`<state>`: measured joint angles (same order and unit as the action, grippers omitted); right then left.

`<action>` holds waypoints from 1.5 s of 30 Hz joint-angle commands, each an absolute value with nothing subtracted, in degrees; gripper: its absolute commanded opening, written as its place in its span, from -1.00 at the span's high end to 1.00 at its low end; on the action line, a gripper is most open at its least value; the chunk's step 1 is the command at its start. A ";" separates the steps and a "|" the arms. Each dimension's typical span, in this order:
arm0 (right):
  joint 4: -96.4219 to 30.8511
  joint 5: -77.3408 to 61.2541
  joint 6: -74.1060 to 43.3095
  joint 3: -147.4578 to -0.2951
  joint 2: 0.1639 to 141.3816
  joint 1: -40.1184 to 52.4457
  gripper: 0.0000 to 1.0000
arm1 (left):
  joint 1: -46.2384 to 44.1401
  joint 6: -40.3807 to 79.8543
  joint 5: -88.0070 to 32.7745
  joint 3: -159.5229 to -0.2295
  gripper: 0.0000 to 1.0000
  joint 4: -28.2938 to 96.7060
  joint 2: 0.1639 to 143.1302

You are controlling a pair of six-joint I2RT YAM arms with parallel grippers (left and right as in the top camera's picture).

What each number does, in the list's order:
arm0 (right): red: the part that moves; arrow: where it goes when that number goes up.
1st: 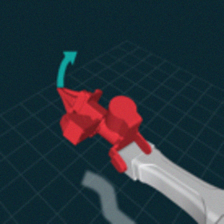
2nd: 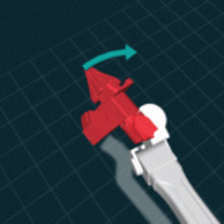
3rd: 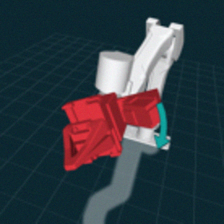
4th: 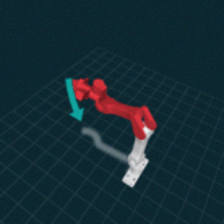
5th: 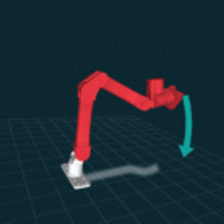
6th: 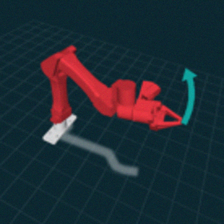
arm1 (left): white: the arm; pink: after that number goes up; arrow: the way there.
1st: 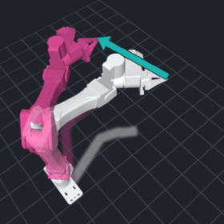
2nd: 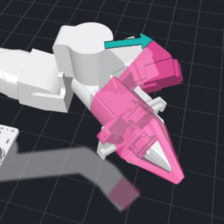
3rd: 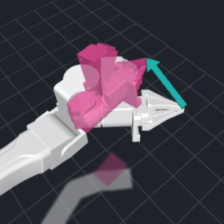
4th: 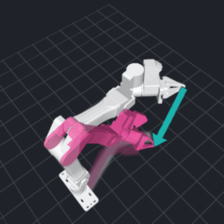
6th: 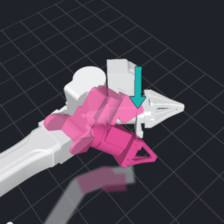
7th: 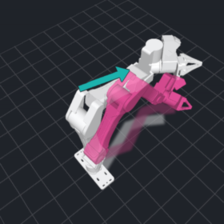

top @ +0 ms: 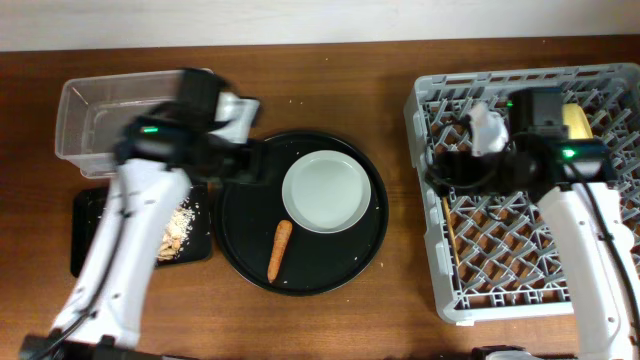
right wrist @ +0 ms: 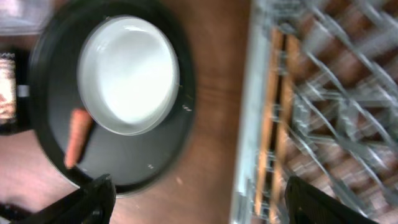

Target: Sort waste into correct bins and load items into the dishwasher rack

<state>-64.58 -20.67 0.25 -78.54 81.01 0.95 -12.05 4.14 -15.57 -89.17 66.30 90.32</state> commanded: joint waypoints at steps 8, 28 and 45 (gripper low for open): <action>-51.77 -17.06 -17.23 -78.91 107.13 21.52 -0.47 | 12.45 3.84 -15.16 -89.73 -0.64 75.68 88.36; -45.80 -10.39 -27.99 -79.68 112.73 21.69 0.91 | 12.45 3.60 -15.16 -89.71 -0.64 75.92 88.36; -45.39 57.04 1.30 -87.66 87.64 4.21 0.91 | 12.43 3.62 -15.20 -89.71 -0.64 74.22 88.38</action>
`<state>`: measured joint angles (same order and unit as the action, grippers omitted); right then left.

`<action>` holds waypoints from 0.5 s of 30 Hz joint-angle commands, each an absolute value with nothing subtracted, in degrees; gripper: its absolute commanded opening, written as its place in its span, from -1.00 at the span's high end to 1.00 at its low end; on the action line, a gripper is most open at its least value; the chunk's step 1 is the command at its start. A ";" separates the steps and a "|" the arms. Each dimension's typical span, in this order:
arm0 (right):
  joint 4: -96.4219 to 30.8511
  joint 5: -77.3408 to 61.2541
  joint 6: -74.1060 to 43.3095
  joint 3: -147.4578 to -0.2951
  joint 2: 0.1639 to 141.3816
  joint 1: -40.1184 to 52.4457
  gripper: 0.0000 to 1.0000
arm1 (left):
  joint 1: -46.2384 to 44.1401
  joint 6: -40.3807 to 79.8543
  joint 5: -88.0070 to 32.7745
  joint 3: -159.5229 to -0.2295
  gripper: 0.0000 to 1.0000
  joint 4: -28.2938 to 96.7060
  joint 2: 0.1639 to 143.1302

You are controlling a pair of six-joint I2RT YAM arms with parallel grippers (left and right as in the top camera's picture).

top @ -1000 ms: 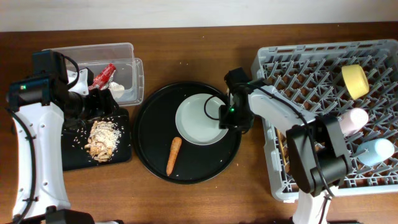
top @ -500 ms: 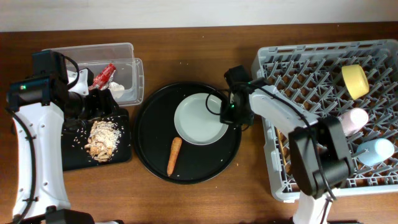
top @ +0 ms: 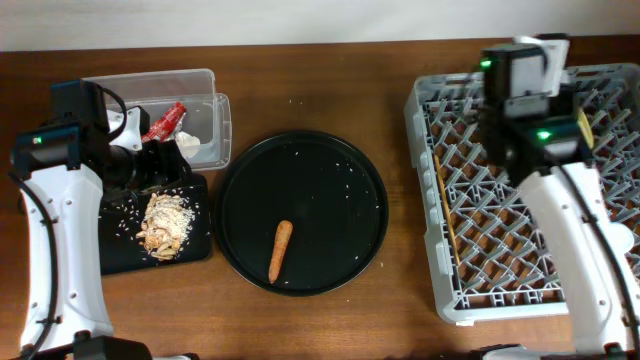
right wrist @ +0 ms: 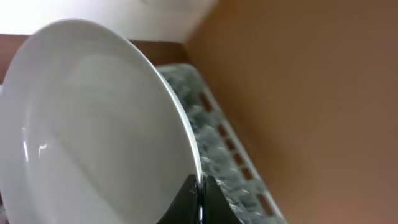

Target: Sort waste into correct bins and load items into the dishwasher rack

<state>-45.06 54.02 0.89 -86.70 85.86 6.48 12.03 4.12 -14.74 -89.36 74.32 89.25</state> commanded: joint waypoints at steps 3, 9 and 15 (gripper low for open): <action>-45.82 55.42 1.21 -87.64 94.26 2.94 0.92 | 12.43 3.62 -15.18 -89.71 -0.64 74.17 88.36; -47.31 49.04 -0.91 -87.61 100.36 7.84 0.92 | 12.43 3.62 -15.18 -89.71 -0.64 73.97 88.38; -56.01 47.92 -7.51 -87.64 99.02 16.53 -0.25 | 12.43 3.64 -15.18 -89.71 -0.88 74.17 88.38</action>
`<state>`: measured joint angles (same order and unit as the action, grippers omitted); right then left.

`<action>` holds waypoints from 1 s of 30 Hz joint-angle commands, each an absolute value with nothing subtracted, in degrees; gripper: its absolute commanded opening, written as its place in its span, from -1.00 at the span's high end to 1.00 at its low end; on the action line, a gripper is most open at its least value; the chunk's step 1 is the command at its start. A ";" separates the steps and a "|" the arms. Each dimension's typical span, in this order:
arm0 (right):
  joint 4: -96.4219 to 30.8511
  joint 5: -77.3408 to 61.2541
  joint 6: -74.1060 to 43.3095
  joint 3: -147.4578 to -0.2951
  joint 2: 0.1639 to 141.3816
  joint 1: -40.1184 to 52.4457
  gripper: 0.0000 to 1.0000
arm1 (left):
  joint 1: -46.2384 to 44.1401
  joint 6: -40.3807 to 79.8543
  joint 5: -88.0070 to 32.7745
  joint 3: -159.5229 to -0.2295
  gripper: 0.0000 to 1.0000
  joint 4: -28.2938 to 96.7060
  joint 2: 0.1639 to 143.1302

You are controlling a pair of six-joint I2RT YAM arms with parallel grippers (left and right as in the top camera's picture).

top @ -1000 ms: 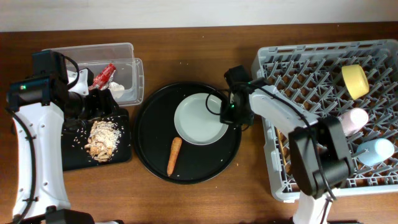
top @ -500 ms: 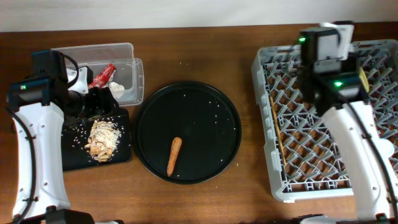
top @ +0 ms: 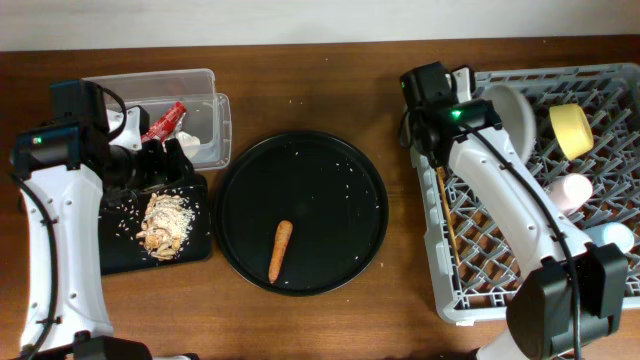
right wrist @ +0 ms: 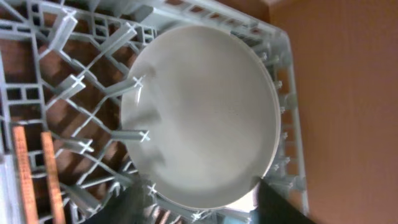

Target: Sort waste into correct bins and load items into the dishwasher rack

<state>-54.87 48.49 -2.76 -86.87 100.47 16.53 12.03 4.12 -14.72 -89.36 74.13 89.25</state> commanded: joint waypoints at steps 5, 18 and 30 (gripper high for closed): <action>-61.39 14.76 -8.47 -87.68 82.54 9.06 -0.79 | 12.16 3.64 -22.31 -89.71 -0.98 73.69 88.38; -72.75 -1.52 -6.00 -87.66 83.74 1.15 -0.97 | -25.32 3.66 -7.14 -74.87 -0.98 64.95 106.85; -72.69 -1.52 -6.02 -87.66 83.74 1.15 -0.97 | -25.52 5.61 -7.20 -74.81 0.20 60.64 115.92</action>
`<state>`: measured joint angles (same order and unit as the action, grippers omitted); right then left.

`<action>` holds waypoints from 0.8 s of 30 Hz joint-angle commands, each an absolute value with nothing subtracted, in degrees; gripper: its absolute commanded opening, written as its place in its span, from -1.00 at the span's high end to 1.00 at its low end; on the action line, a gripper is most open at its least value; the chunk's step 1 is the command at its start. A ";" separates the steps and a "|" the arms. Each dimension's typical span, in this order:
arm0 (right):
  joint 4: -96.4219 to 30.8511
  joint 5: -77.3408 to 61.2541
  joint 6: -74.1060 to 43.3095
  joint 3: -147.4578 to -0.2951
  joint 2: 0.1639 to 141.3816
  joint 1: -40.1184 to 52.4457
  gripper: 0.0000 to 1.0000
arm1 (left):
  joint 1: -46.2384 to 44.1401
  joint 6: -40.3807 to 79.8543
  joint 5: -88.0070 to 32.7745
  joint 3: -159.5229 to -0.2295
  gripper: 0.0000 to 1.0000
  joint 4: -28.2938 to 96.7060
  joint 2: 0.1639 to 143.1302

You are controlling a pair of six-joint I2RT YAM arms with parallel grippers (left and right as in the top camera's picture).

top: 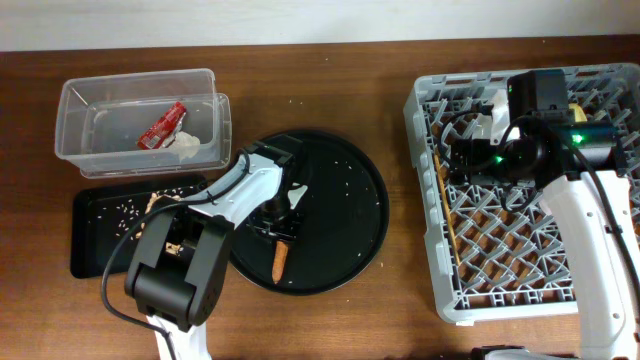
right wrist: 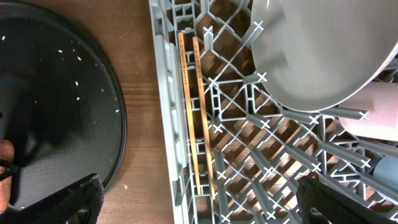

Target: Sort waste into correct bins and load items into the dishwasher rack

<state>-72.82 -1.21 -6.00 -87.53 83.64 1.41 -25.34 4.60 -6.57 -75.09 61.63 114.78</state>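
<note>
An orange carrot [top: 279, 260] lies on the round black tray [top: 370, 215]. My left gripper [top: 277, 215] is down on the carrot's upper end, and its jaws are hidden, so open or shut does not show. The white plate [right wrist: 317, 50] stands on edge in the grey dishwasher rack [top: 440, 290]. Above the rack's left part, my right gripper [right wrist: 214, 204] is open wide and holds nothing. Two wooden chopsticks [right wrist: 196, 118] lie along the rack's left wall.
A clear bin [top: 75, 125] at the back left holds a red wrapper [top: 161, 124] and white tissue [top: 188, 144]. A black rectangular tray [top: 95, 235] with crumbs sits in front of it. A pink cup [right wrist: 376, 118] stands in the rack below the plate.
My left gripper has gone from the rectangular tray beside the bin to the carrot on the round tray. My right gripper, still open, has shifted from the plate to the rack's left wall.
At first the plate lay on the round tray beside the carrot, my right gripper open above it. Then the tray held only the carrot and the plate was in my right gripper. Then the plate stood in the rack, let go. Now my left gripper is at the carrot.
</note>
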 commanded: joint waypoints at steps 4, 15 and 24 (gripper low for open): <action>-72.69 -1.52 -6.02 -87.66 83.74 1.15 -0.97 | -25.45 6.85 -6.98 -74.83 0.59 59.59 115.92; -72.71 -1.52 -6.02 -87.66 83.74 1.15 -0.97 | -0.51 11.29 5.67 -75.53 0.81 63.75 87.20; -72.93 -1.54 -6.04 -87.66 83.74 1.15 -0.97 | 26.70 18.00 5.48 -74.81 0.90 55.88 105.03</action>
<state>-72.93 -1.21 -6.00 -87.53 83.66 1.41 26.55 17.21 5.34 -75.05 56.60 99.00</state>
